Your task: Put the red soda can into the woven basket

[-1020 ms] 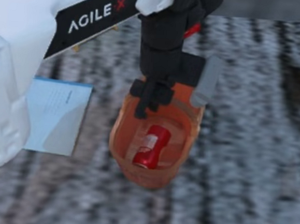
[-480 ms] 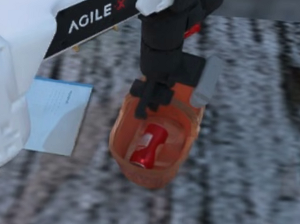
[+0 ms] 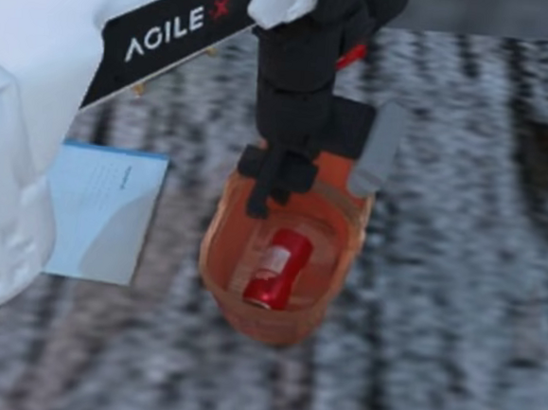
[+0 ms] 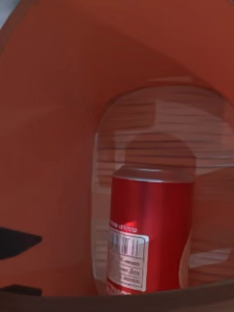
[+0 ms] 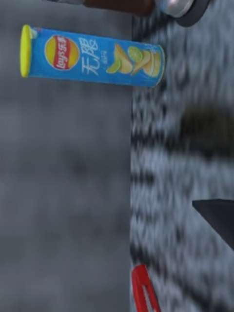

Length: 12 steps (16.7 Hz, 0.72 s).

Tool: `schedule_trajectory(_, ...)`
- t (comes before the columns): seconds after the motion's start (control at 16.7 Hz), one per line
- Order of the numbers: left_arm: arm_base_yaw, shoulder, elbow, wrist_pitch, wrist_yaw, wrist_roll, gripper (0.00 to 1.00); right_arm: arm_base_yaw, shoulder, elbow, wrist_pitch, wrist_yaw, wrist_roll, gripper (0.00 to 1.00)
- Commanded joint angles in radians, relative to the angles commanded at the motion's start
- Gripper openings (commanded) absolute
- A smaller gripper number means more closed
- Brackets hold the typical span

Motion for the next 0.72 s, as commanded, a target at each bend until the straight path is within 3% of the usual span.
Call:
schedule_trajectory(0.3, 0.005, 0.002, 0.017, -0.018, -0.001, 0.006, 0.00, 0.000, 0.000, 0.000, 0.000, 0.000, 0.000, 1.00)
schedule_trajectory(0.72, 0.056, -0.009, 0.185, -0.196, 0.000, 0.035, 0.00, 0.000, 0.000, 0.000, 0.000, 0.000, 0.000, 1.00)
